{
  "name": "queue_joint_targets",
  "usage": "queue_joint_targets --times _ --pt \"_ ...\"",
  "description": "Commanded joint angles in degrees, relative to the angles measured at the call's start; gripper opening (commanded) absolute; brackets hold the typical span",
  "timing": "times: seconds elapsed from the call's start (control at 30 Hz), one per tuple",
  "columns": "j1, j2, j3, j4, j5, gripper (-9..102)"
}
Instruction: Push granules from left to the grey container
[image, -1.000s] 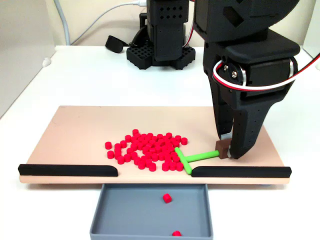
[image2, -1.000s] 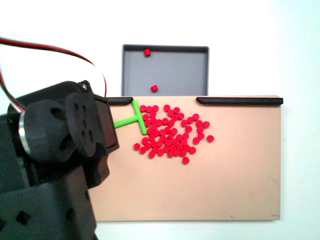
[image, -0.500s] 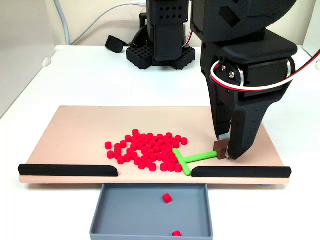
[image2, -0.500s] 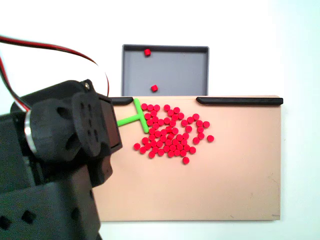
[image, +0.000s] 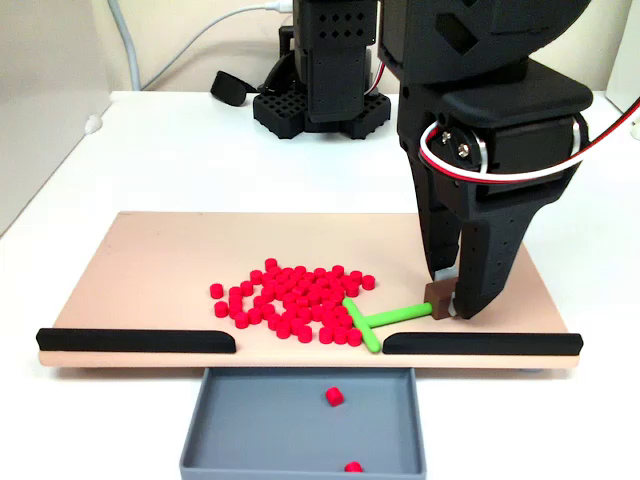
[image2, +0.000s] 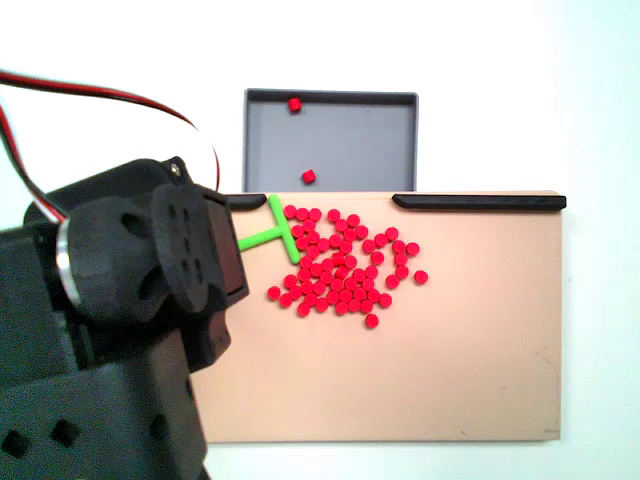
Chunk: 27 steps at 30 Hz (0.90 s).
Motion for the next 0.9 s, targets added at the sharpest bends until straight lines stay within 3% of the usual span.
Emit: queue_joint_targets --times 0.0,0.87 --pt "0.7 0.5 -0.7 -0.2 -0.7 0" --pt "0.3 2.1 -0.7 -0.1 -1.1 0"
